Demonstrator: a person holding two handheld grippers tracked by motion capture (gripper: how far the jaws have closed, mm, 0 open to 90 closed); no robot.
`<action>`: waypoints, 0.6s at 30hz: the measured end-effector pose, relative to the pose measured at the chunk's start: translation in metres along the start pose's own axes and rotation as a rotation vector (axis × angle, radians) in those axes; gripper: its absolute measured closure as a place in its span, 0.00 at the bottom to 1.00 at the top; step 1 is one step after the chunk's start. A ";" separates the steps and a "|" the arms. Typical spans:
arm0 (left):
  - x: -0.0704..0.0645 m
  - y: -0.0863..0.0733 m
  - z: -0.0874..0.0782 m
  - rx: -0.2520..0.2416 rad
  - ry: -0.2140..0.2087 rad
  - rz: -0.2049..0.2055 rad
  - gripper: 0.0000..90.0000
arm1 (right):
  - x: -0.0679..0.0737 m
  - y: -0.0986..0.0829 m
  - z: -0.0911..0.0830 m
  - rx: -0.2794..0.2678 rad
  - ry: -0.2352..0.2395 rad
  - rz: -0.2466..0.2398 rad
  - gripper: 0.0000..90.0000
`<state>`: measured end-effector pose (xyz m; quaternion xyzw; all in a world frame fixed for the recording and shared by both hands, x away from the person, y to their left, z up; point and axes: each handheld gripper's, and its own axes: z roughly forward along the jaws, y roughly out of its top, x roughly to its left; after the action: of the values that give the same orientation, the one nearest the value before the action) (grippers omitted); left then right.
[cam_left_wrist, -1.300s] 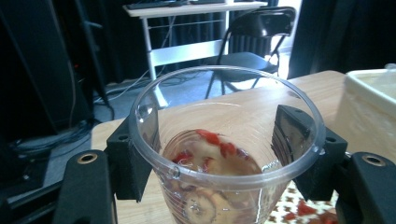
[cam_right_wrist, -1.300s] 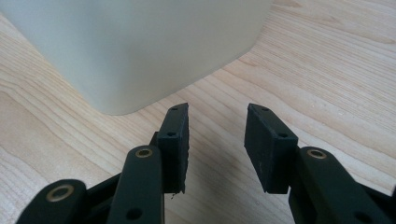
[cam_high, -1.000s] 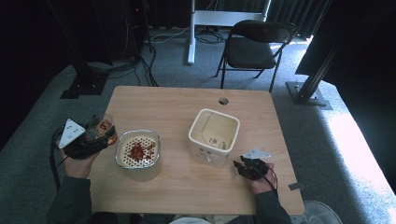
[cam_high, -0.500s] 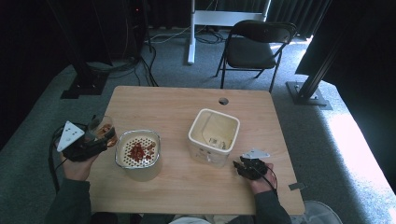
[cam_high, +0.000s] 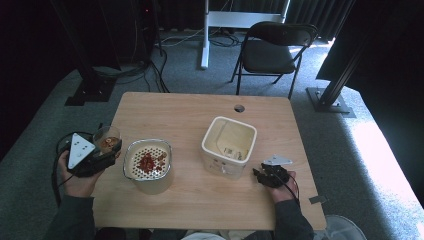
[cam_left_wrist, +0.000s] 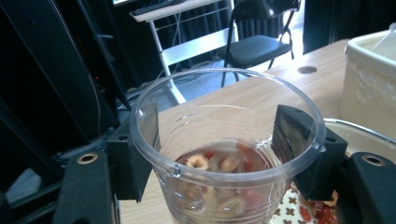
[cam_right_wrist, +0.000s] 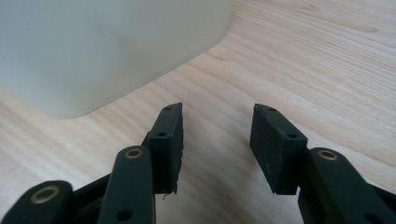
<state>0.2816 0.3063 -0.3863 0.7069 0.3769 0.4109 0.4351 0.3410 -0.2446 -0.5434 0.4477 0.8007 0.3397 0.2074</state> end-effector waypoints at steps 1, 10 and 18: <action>-0.001 0.001 0.000 0.005 0.003 0.014 0.37 | -0.002 0.000 0.000 0.000 0.001 0.011 0.58; -0.012 0.007 0.006 0.063 0.044 0.154 0.37 | -0.006 -0.002 0.001 -0.015 0.010 0.036 0.57; -0.023 0.015 0.011 0.098 0.066 0.272 0.37 | -0.006 -0.003 0.001 -0.018 0.008 0.037 0.57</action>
<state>0.2858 0.2778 -0.3817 0.7580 0.3112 0.4701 0.3280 0.3433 -0.2507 -0.5460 0.4592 0.7900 0.3525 0.2019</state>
